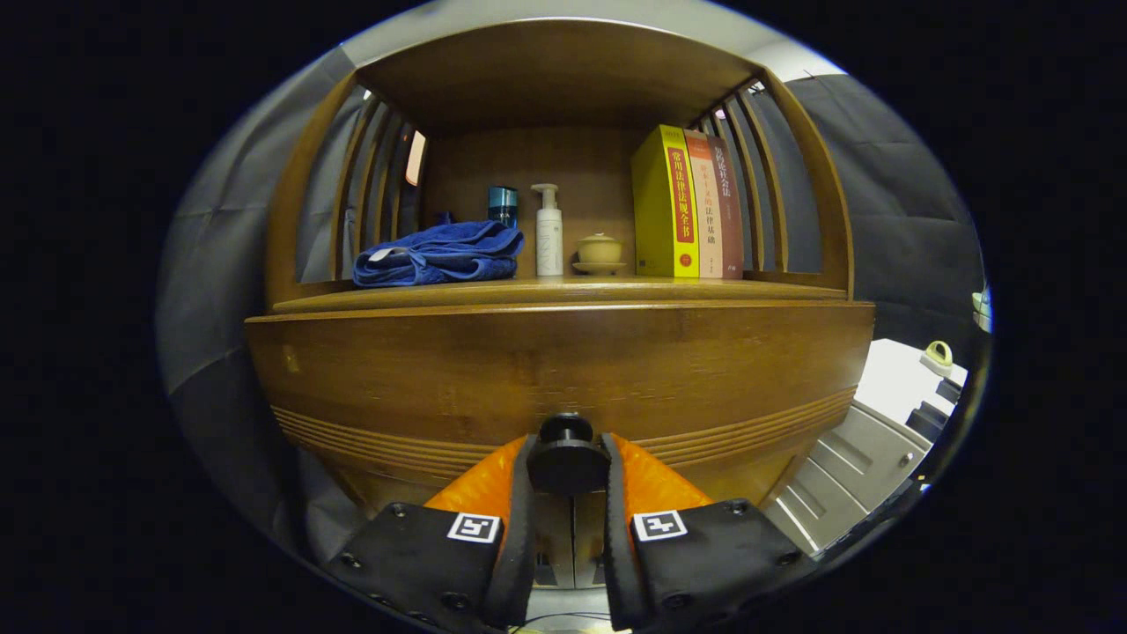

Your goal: Pull open the drawer, take out the items inside it, and place them on the countertop above the cabinet.

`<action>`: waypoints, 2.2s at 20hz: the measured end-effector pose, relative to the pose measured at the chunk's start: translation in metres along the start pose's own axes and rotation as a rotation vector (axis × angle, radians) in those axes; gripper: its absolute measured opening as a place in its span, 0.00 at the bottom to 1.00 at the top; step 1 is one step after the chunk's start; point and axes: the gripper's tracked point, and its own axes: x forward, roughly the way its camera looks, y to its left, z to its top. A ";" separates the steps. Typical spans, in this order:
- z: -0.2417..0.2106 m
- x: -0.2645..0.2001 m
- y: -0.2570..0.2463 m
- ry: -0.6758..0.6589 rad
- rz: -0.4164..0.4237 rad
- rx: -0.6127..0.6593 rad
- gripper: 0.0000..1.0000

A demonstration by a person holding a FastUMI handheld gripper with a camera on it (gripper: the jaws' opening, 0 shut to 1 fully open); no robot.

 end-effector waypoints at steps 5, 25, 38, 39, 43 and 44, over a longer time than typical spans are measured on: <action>-0.010 -0.051 -0.003 0.019 0.005 0.001 0.41; -0.044 -0.154 -0.009 0.141 -0.027 0.032 0.48; 0.129 -0.120 -0.012 0.159 0.075 0.059 0.99; 0.135 -0.111 -0.009 0.180 0.094 0.050 0.99; 0.140 -0.074 0.010 0.336 0.183 0.063 0.97; 0.137 -0.063 0.011 0.384 0.191 0.048 0.97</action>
